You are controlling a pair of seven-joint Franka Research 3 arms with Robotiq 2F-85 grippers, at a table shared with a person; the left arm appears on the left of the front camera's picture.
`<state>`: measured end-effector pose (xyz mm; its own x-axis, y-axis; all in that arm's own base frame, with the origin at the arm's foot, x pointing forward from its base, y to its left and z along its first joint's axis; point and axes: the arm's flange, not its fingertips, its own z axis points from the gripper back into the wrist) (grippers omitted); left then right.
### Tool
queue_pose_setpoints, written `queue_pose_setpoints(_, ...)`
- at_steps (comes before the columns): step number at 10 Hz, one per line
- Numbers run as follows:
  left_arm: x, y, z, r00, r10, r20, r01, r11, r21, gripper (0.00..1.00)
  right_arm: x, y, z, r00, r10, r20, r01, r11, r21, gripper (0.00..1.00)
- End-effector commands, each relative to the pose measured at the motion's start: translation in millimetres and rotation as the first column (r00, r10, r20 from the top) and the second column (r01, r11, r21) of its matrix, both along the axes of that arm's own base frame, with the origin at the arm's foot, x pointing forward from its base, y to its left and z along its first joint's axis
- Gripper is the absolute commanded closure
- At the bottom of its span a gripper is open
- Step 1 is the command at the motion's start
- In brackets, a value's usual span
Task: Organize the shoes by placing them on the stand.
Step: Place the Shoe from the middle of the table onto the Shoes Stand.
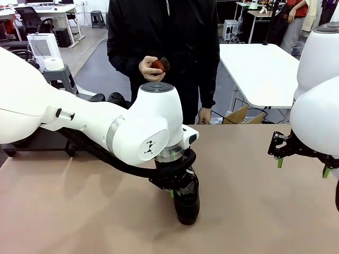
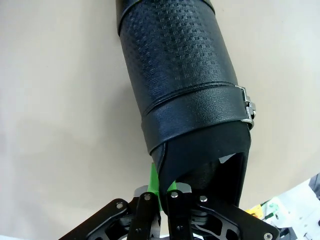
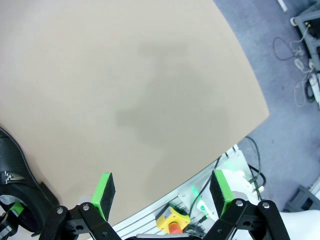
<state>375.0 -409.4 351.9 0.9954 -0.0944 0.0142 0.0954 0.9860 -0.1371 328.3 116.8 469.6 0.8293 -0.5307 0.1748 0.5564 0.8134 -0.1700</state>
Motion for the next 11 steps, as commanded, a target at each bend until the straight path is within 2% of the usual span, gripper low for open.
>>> queue_pose_setpoints(1,0,-7,-4,1.0,-0.005,0.018,0.005,1.0,-0.002,1.0,2,-3,4,1.0,0.013,-0.002,-0.013,1.0,-0.003,0.0)
queue_pose_setpoints(3,-9,-5,10,0.999,-0.043,0.005,0.043,0.999,-0.014,1.0,2,-3,4,1.0,0.013,-0.002,-0.013,1.0,-0.003,0.0)
queue_pose_setpoints(6,-27,40,76,0.994,-0.107,-0.011,0.106,0.992,-0.071,1.0,2,-3,4,1.0,0.013,-0.002,-0.013,1.0,-0.003,0.0)
queue_pose_setpoints(7,-25,67,100,0.994,-0.113,0.008,0.114,0.991,-0.075,1.0,2,-3,4,1.0,0.013,-0.002,-0.013,1.0,-0.003,0.0)
queue_pose_setpoints(9,-20,122,135,0.984,-0.074,0.164,0.086,0.994,-0.068,1.0,2,-3,4,1.0,0.013,-0.002,-0.013,1.0,-0.003,0.0)
queue_pose_setpoints(11,-13,161,158,0.982,-0.048,0.182,0.073,0.989,-0.131,1.0,2,-3,4,1.0,0.013,-0.002,-0.013,1.0,-0.003,0.0)
